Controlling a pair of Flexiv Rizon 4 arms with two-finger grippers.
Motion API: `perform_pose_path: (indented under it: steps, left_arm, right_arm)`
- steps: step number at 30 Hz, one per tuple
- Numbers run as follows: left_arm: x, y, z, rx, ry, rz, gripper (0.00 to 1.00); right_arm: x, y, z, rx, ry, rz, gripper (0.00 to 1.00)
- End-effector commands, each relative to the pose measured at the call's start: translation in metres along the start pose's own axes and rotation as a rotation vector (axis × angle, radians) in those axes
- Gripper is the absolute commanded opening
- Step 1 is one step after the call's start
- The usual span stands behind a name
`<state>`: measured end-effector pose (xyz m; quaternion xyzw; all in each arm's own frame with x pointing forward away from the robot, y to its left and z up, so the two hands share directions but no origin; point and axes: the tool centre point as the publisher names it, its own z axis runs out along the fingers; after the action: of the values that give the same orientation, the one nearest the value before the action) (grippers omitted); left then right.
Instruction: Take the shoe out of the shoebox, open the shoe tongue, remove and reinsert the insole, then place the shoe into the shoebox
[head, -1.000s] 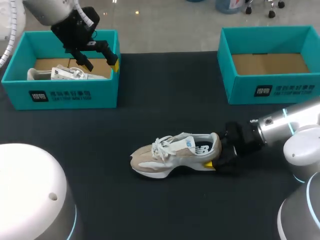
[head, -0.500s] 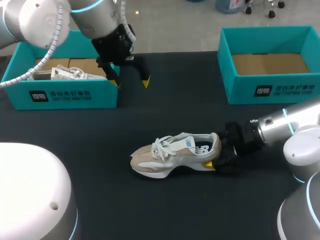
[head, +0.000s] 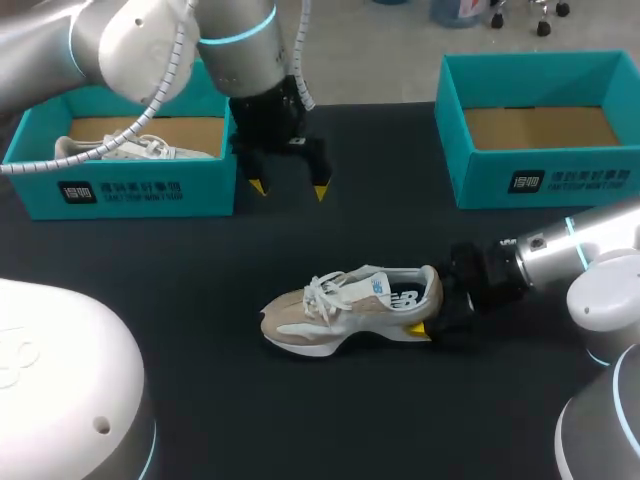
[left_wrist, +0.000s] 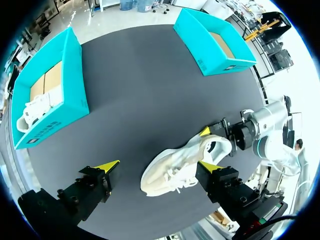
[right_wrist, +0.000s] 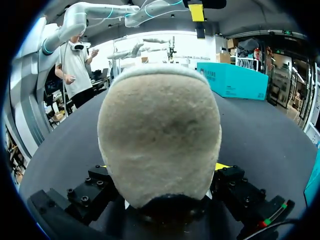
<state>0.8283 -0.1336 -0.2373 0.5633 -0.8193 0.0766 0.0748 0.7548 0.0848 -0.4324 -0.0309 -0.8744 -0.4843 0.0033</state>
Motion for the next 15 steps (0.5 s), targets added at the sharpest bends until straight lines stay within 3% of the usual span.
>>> perform_pose_path:
  steps: [1,11,15]
  left_arm:
    - [0.000,-0.001,0.000,0.000,-0.002,-0.001,1.00]
    - [0.000,-0.001,0.000,0.000,-0.002,-0.001,1.00]
    - [0.020,0.007,0.008,0.009,-0.021,-0.083,1.00]
  right_arm:
    - [0.002,-0.002,0.005,0.003,-0.002,0.000,0.00]
    - [0.002,-0.002,0.005,0.003,-0.002,0.000,0.00]
    - [0.002,-0.002,0.005,0.003,-0.002,0.000,0.01]
